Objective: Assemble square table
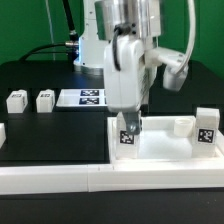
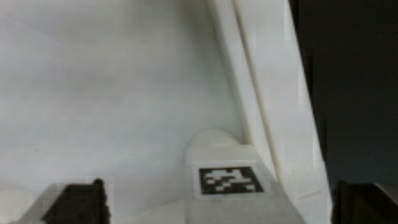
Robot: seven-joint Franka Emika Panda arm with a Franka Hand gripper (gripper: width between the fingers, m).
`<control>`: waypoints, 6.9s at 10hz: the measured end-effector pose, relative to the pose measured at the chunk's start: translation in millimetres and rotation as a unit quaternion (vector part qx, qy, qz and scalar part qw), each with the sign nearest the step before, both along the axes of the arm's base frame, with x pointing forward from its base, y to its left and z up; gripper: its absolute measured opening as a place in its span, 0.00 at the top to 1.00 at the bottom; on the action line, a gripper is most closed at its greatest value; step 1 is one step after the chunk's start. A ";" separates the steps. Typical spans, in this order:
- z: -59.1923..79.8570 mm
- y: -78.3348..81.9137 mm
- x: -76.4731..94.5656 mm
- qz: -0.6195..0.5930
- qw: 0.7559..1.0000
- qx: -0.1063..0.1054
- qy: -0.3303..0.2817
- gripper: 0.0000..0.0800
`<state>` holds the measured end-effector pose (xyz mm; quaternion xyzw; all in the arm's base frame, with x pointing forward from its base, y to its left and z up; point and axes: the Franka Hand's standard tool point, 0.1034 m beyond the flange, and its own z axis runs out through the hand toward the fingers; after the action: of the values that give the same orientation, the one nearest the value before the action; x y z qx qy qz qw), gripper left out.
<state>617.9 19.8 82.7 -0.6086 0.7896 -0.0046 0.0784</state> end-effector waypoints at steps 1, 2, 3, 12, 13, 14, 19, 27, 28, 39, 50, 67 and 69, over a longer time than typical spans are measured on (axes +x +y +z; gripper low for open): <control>5.7 2.0 -3.5 0.010 1.000 0.002 -0.002 0.19; 8.8 5.1 -5.8 0.017 1.000 0.002 -0.003 0.19; 7.4 4.9 -6.0 0.016 1.000 0.002 -0.002 0.19; 10.2 14.6 -11.5 0.206 0.978 -0.027 -0.019 0.19; 11.0 13.5 -13.6 0.223 0.974 -0.035 -0.027 0.19; 9.0 12.4 -13.9 0.246 0.968 -0.039 -0.027 0.19; 2.3 4.9 -22.9 0.568 0.818 -0.086 -0.037 0.19; -14.6 -23.2 -38.7 0.773 0.623 -0.114 -0.032 0.19; -22.3 -38.3 -47.9 0.776 0.619 -0.116 -0.026 0.19; -74.4 -33.7 -65.9 0.776 0.622 -0.103 -0.004 0.48; -74.4 -34.3 -66.2 0.776 0.622 -0.103 -0.004 0.93; -66.8 -95.5 -60.9 0.971 0.190 -0.147 0.005 0.92; -71.4 -80.4 -66.3 0.985 0.158 -0.070 0.003 0.92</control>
Offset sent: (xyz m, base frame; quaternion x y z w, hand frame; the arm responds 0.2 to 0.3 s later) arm 0.0000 0.0000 0.0000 0.0000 0.0000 0.0000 1.0000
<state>551.6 -60.6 11.3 -0.8796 -0.4743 0.0232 -0.0286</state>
